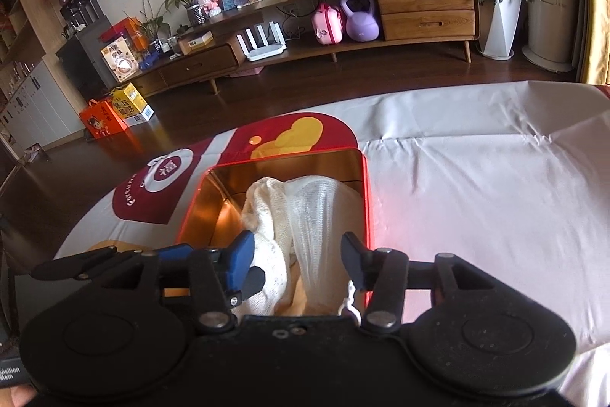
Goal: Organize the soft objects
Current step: 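Open both tools to release the puff and bag, then withdraw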
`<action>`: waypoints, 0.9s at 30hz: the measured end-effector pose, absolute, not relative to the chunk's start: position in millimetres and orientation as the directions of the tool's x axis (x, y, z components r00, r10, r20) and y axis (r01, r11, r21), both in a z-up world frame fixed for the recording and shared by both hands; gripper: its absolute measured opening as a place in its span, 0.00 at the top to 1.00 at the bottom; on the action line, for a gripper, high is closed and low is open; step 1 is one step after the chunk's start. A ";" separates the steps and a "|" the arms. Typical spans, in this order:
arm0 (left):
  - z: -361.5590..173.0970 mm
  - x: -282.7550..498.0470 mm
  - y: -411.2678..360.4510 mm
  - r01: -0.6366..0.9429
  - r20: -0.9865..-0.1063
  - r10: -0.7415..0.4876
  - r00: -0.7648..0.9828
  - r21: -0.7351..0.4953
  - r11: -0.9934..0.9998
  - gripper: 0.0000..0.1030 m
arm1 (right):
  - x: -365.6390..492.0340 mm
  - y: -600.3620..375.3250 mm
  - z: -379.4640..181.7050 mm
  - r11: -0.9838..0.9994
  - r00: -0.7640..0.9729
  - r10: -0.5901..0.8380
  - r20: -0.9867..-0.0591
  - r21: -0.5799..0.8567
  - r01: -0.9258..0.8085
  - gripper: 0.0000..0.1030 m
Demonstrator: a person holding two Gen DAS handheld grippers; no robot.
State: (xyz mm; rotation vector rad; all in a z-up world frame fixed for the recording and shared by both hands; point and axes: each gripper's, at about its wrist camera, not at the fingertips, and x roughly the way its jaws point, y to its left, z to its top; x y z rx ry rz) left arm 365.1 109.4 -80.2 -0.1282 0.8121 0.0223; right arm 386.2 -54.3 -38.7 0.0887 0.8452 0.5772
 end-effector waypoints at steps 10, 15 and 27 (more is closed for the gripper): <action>-44.2 318.2 102.5 -0.071 -0.685 -0.012 0.728 -0.093 0.993 0.30 | 343.4 -76.2 -3.6 0.826 0.545 0.546 -0.636 0.297 -0.479 0.39; -29.8 295.0 97.3 -0.072 -0.669 -0.004 0.743 -0.087 0.994 0.30 | 320.6 -85.1 7.8 0.819 0.557 0.556 -0.617 0.294 -0.492 0.39; -12.7 239.2 88.5 -0.078 -0.648 -0.001 0.761 -0.094 0.992 0.30 | 266.2 -114.0 23.0 0.794 0.570 0.591 -0.571 0.285 -0.537 0.22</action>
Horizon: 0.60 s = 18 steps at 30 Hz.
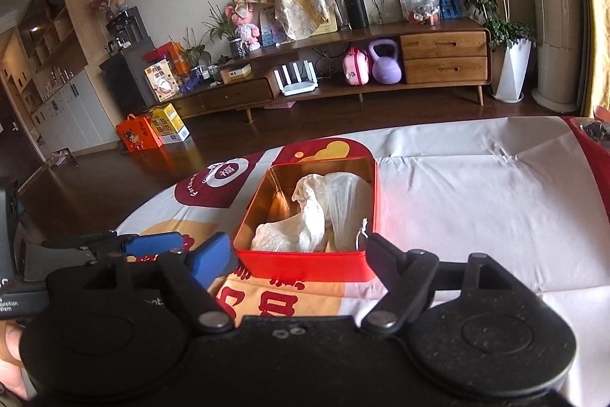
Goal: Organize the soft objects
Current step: 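Open both tools to release the puff and bag, then withdraw, then grasp the yellow rubber duck with the left tool while the right tool grasps the blue gloves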
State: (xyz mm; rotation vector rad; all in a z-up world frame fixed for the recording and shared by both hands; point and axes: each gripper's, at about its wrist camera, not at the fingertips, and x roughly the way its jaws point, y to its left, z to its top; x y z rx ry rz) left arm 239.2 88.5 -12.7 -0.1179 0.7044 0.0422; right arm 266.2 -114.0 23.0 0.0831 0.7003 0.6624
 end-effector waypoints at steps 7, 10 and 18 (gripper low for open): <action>-7.4 205.4 81.7 -0.072 -0.636 -0.010 0.771 -0.102 0.992 0.26 | 231.4 -131.1 22.9 0.786 0.591 0.600 -0.539 0.259 -0.562 0.17; -5.5 190.8 79.2 -0.066 -0.630 -0.020 0.776 -0.114 0.991 0.26 | 217.0 -137.0 20.8 0.784 0.601 0.603 -0.525 0.250 -0.568 0.16; -10.8 154.2 74.5 -0.085 -0.612 -0.008 0.791 -0.123 0.989 0.20 | 181.8 -150.7 12.0 0.783 0.630 0.605 -0.486 0.219 -0.582 0.06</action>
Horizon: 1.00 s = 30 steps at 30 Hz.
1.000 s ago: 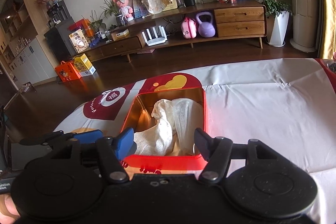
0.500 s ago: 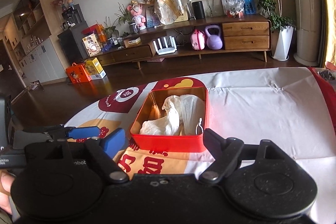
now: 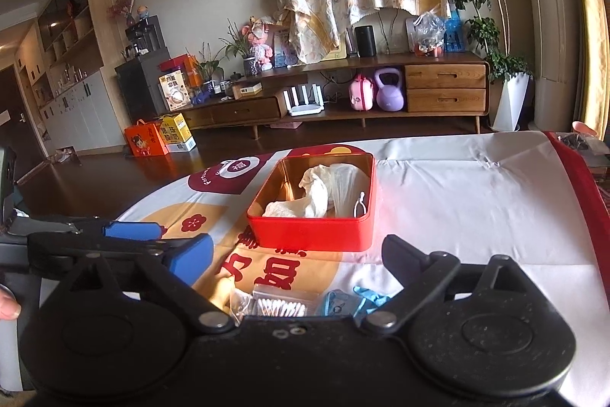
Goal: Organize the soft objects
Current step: 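Grasp the yellow rubber duck with the left tool while the right tool grasps the blue gloves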
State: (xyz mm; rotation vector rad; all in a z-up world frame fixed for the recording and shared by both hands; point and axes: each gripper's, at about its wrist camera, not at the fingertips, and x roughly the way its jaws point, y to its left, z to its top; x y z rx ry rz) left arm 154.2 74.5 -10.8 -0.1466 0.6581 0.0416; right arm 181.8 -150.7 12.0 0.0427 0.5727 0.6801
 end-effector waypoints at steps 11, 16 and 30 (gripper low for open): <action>-36.8 112.7 69.4 -0.166 -0.580 0.074 0.811 -0.107 0.980 0.19 | 151.2 -169.0 -22.3 0.807 0.649 0.582 -0.489 0.251 -0.535 0.00; -50.2 105.5 70.8 -0.184 -0.584 0.089 0.807 -0.105 0.977 0.17 | 147.1 -176.7 -42.7 0.829 0.648 0.549 -0.528 0.245 -0.502 0.00; -104.0 124.6 94.2 -0.270 -0.678 0.152 0.720 -0.072 0.960 0.17 | 168.9 -184.0 -80.5 0.872 0.642 0.474 -0.603 0.218 -0.439 0.00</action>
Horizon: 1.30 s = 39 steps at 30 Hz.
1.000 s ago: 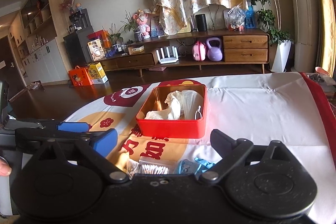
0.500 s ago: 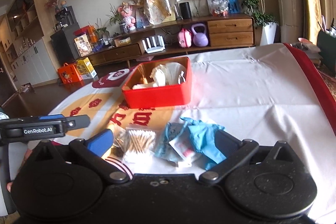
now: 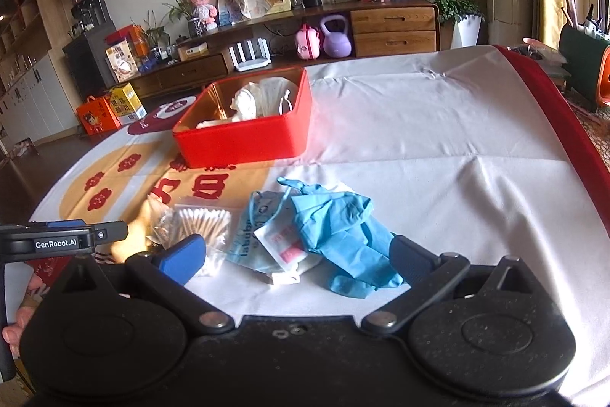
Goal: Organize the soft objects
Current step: 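Grasp the yellow rubber duck with the left tool while the right tool grasps the blue gloves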
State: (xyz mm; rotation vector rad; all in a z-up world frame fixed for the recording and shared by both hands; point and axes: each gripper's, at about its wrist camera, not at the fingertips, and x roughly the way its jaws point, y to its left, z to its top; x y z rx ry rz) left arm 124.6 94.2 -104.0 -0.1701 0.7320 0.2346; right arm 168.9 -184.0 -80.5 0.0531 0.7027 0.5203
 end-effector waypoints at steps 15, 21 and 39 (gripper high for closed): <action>-137.1 148.4 103.1 -0.266 -0.732 0.109 0.673 -0.102 0.959 0.17 | 216.8 -181.1 -111.9 0.896 0.595 0.426 -0.681 0.230 -0.379 0.23; -141.1 149.8 102.7 -0.258 -0.734 0.101 0.671 -0.104 0.960 0.18 | 223.6 -184.8 -121.6 0.898 0.565 0.429 -0.705 0.265 -0.351 0.38; -134.2 144.0 100.6 -0.235 -0.719 0.065 0.692 -0.139 0.962 0.64 | 218.2 -192.7 -116.4 0.894 0.563 0.442 -0.698 0.289 -0.343 0.78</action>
